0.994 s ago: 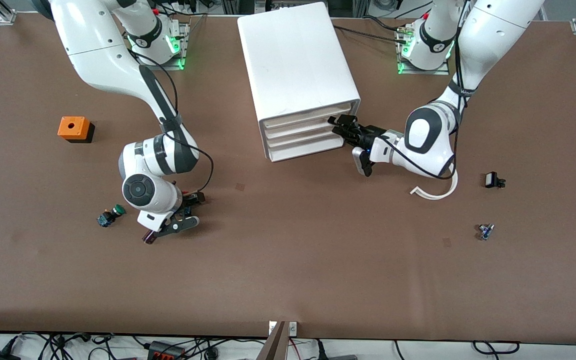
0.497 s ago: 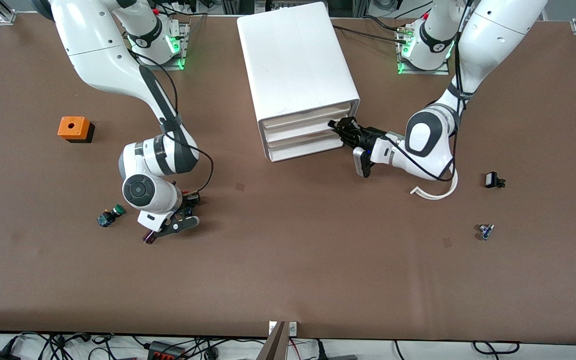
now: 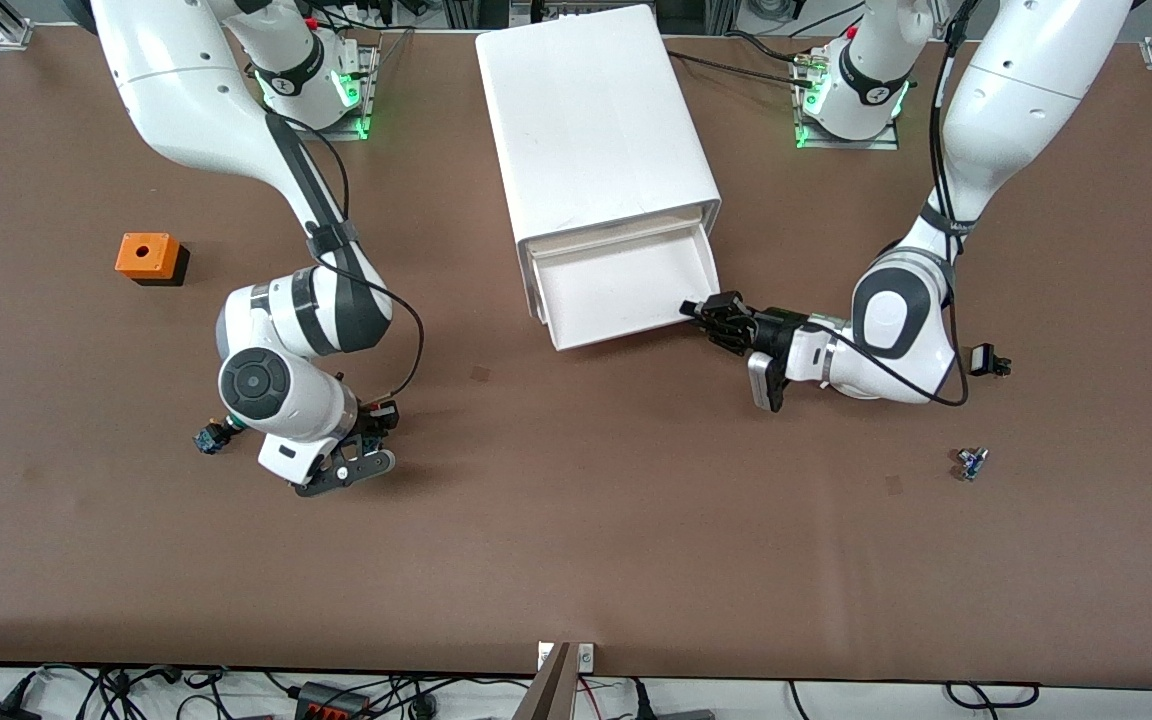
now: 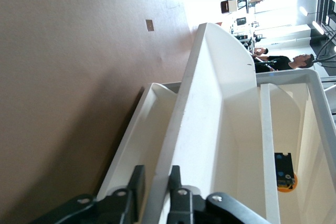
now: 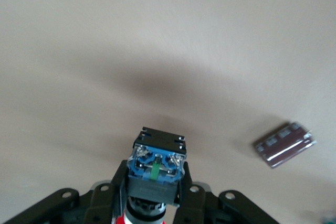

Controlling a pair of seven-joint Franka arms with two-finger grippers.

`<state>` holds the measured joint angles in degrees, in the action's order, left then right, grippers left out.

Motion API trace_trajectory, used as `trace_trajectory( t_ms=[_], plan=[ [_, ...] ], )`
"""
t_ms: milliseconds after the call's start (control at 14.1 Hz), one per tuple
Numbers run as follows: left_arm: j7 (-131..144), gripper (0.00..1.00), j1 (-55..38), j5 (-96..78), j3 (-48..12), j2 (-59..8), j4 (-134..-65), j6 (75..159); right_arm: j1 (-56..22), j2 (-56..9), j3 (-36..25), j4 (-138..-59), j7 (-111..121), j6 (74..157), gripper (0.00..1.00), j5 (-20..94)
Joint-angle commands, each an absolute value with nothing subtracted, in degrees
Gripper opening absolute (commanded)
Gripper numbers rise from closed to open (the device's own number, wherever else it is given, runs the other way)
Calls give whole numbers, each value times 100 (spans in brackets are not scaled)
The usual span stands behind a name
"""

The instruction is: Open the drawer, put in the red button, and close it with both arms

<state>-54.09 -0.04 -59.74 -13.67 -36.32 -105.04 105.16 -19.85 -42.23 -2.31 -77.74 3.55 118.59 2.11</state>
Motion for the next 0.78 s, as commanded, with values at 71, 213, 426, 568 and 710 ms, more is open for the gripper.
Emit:
trace_trajectory(
  t_ms=[71, 213, 426, 568, 710],
  plan=[
    [-5371, 100, 61, -5680, -1283, -3727, -10038, 10434, -2319, -4140, -141, -6988, 431, 11382, 0, 281],
    [-4768, 100, 262, -4935, -1292, -3700, -9530, 9935, -2600, -4017, -115, -6917, 378, 11382, 0, 334],
    [-3406, 100, 351, -3774, -1301, -3700, -8501, 8949, -3004, -3999, -9, -6743, 264, 11373, 0, 633],
    [-2710, 100, 343, -3010, -1309, -3543, -8254, 8790, -3426, -4016, -70, -6479, -59, 11190, 0, 624],
    [-2340, 100, 299, -2254, -1318, -3420, -8218, 8692, -3655, -4034, -53, -6311, -560, 11162, 0, 607]
  ],
)
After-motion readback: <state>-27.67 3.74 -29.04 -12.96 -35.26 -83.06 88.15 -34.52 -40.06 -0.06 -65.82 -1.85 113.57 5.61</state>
